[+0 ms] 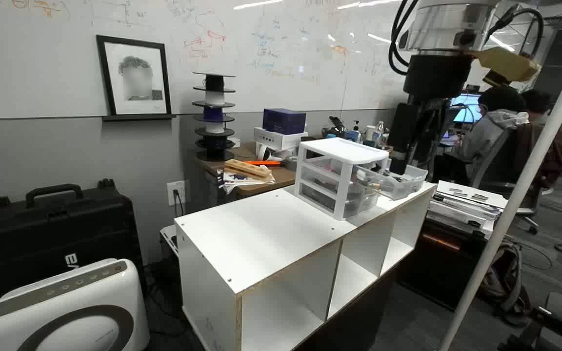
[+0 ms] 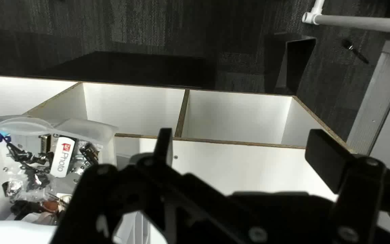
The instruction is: Put the objects in the top drawer of the cabinet and close it
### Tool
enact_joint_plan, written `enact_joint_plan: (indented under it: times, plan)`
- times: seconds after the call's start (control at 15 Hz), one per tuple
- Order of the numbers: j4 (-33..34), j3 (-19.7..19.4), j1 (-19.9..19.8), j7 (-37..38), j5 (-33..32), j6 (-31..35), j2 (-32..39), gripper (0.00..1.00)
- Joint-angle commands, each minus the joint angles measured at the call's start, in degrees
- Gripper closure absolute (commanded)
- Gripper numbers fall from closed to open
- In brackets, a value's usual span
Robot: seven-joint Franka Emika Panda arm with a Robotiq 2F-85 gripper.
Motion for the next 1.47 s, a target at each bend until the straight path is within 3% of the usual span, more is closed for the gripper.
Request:
enact_joint_plan:
  times: [0.0, 0.67, 1.07, 1.4]
  plan:
    - [0.26, -0.95, 0.99, 0.23, -0.30, -0.06, 0.06, 0.00]
    - [0.80, -1.66, 0.87, 0.70, 1.08, 1.50, -0.83, 0.00]
    - [3.76, -7.35, -1.15, 0.71, 8.61, 3.70, -2.60, 0.00]
    - [8.43, -12.10, -5.66, 1.10, 6.89, 2.08, -1.00, 0.00]
